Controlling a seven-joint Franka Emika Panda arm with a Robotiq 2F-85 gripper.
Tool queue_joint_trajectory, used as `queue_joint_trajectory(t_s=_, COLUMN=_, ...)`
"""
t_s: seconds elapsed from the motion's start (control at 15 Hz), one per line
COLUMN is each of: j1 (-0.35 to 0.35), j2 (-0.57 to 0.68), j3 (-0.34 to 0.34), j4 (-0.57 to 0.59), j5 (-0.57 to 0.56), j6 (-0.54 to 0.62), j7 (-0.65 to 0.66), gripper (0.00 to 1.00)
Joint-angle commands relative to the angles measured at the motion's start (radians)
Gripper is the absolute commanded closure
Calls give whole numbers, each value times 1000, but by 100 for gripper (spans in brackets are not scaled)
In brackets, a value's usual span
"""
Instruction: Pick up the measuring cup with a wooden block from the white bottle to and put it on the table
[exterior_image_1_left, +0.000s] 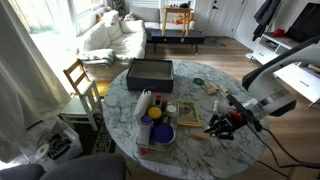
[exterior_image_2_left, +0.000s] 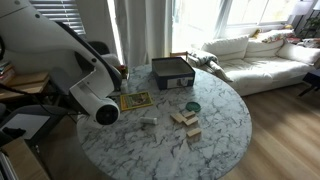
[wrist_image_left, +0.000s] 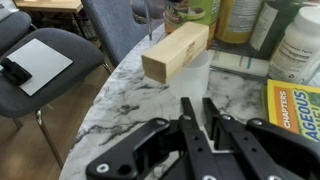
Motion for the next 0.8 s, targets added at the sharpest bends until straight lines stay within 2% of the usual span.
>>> queue_joint_trajectory(t_s=0.0, j1=-2, j2=27, j3=4, j4=16, j5=5, j6=-3, j7=-4, gripper=96)
queue_joint_trajectory(t_s=0.33, j1=-4, j2=106, j3=22, j4=57, j5=16, j6=-63, j7=-48, gripper=96)
queue_joint_trajectory(t_s=0.73, j1=5, j2=165, j3=41, j4=91, j5=53, j6=-61, j7=-75, gripper=96)
